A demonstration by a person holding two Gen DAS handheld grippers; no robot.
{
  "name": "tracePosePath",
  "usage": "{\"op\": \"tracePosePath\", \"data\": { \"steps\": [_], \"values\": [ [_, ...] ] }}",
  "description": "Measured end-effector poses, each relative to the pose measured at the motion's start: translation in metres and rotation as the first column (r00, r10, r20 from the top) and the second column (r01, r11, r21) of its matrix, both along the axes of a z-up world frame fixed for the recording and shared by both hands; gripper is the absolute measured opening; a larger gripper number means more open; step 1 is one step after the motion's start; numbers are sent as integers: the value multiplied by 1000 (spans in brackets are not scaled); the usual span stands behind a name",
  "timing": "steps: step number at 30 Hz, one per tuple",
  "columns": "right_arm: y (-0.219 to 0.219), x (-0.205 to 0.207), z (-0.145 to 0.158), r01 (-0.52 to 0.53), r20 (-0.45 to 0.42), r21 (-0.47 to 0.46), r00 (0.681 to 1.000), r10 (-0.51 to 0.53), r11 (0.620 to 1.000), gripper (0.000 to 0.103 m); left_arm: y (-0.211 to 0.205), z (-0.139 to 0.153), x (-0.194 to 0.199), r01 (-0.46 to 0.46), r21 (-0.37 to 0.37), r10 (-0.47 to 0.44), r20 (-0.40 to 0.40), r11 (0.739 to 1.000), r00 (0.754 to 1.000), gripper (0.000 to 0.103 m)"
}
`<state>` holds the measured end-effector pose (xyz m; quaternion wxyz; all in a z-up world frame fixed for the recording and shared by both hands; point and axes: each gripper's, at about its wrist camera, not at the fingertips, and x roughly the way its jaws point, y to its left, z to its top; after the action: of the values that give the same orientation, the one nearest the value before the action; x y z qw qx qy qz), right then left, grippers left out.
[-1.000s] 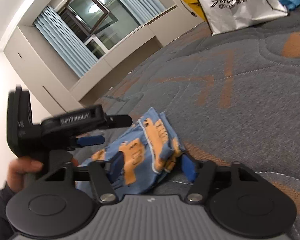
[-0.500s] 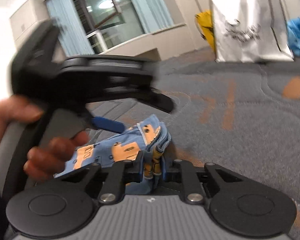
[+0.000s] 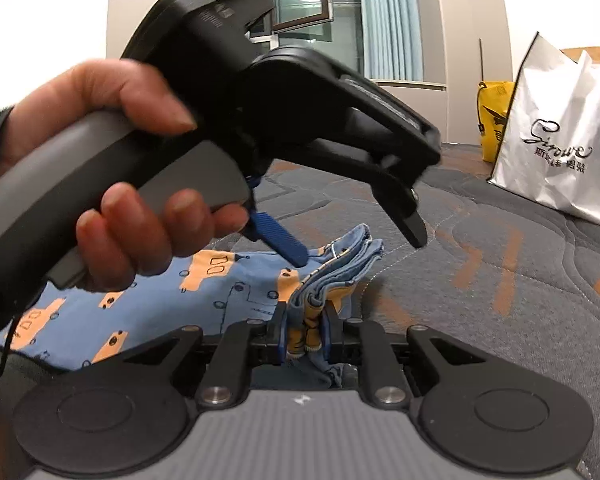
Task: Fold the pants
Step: 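Pinch the folded stack edge with the right gripper while the left gripper holds it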
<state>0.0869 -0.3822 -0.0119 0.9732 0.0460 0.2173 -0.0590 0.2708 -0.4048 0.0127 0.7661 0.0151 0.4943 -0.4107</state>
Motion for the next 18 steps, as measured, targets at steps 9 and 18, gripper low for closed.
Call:
{"op": "tracePosePath", "data": {
  "steps": [9,18],
  "values": [
    [15,4,-2,-6,-13,-93,1000,5,996,18,-1,0,-6,-25,117,20,47,993,999,43],
    [22,-8,0,13,25,-117,1000,-11,993,17,34,17,-19,-137,-17,138,77,990,987,11]
  ]
}}
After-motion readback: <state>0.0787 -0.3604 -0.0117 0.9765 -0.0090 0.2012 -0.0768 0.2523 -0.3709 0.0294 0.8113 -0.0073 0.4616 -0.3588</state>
